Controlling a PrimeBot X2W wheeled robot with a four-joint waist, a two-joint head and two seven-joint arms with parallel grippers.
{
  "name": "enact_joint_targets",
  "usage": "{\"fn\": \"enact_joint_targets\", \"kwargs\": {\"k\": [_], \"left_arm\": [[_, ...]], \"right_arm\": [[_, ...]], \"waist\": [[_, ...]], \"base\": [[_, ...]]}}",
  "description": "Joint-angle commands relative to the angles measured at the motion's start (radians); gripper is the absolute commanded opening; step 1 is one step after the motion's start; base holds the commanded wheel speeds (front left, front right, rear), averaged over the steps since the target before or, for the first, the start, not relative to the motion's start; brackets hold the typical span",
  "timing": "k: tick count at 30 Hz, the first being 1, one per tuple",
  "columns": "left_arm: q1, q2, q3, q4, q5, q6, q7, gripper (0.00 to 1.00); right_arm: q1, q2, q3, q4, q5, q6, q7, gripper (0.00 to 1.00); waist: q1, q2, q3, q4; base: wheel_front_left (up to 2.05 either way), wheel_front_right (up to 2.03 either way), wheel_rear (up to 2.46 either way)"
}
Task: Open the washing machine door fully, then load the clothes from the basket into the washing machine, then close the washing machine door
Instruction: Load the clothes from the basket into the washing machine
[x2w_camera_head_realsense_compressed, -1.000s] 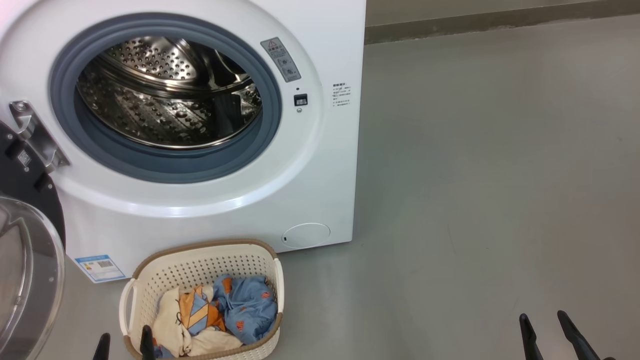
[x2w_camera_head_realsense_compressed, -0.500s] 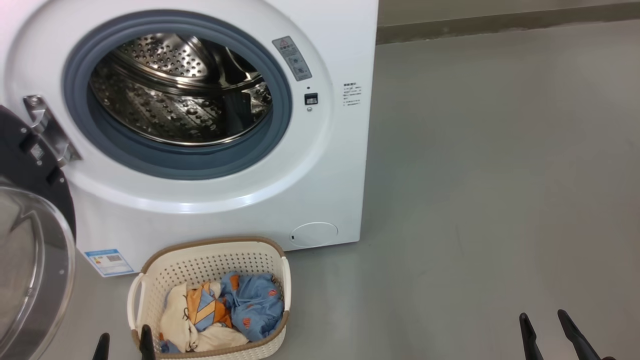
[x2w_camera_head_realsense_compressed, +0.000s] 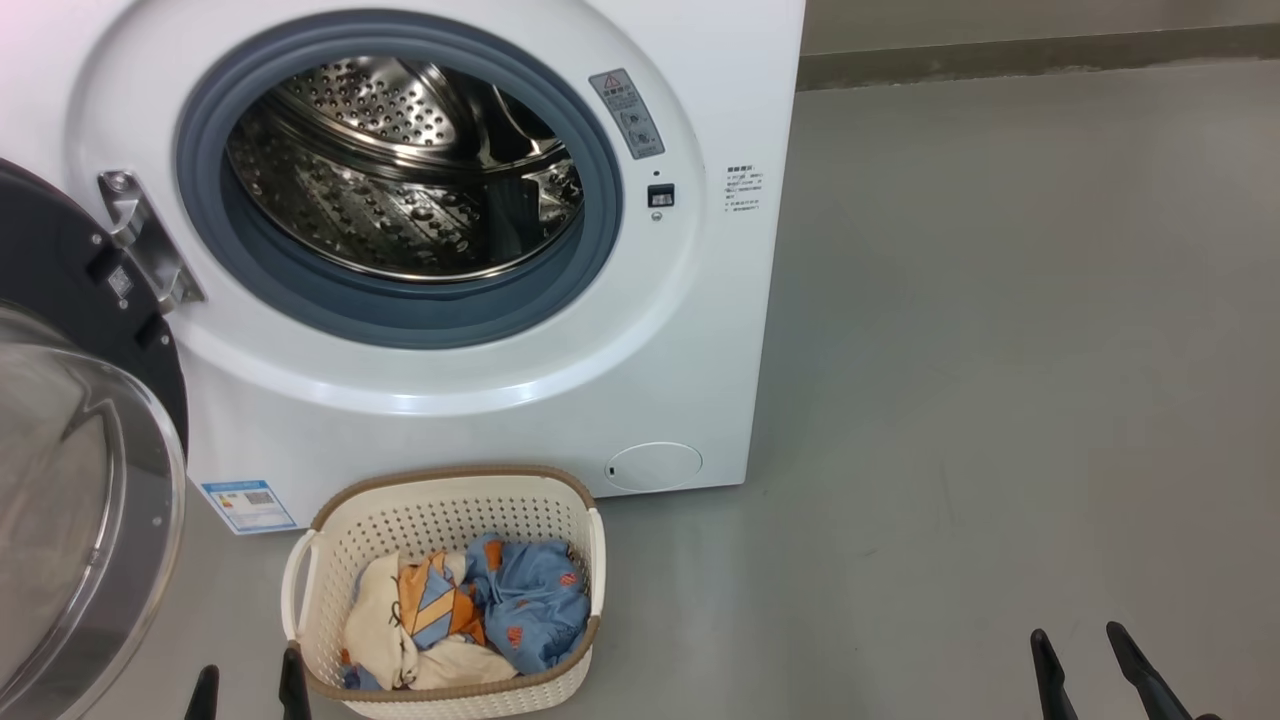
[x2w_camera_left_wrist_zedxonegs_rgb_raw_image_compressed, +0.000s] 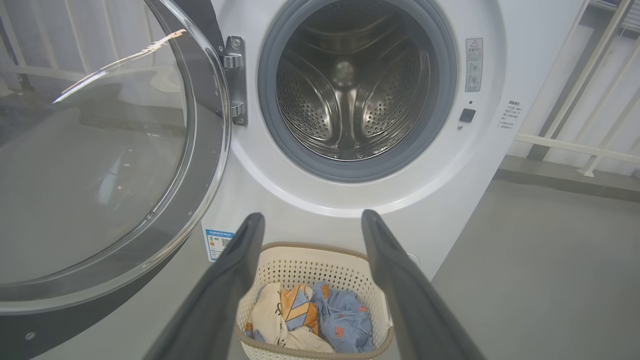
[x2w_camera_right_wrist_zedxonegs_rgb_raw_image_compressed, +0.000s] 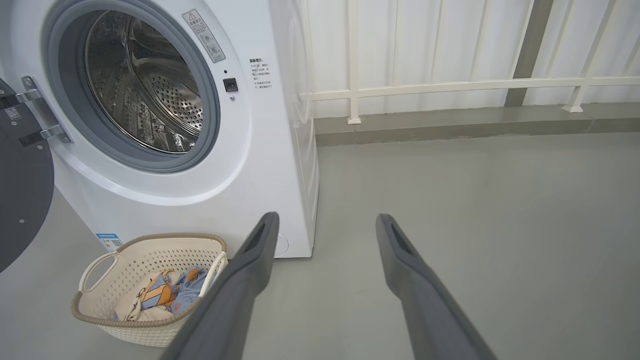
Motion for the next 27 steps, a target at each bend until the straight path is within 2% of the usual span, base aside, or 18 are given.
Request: {"fn": "enact_joint_targets", "kwargs": {"k": [1,20,27], "left_arm": [[-0.034,0.003,0.032,-0.028,0.005,0.002,-0.006,1.00],[-0.033,0.003,0.037,-0.015,-0.001,-0.008,-0.006,1.00],[-0.042,0.003,0.045,0.001,-0.001,-0.022,-0.006,1.00]], "right_arm": [[-0.033,-0.020,0.025,-0.019,0.001,0.010,-0.012,1.00],[-0.028,-0.017,0.028,-0.024,0.004,0.010,-0.012,1.00],[-0.028,-0.016,0.026,-0.024,0.007,0.010,-0.012,1.00]], "waist": [[0.0000,0.0000,0.000,0.002],[0.0000,0.0000,0.006,0.005],[0.0000,0.0000,0.017,0.006]], "base": [[0.00,0.00,0.00],[0.00,-0.01,0.00],[0.34,-0.88,0.54]]}}
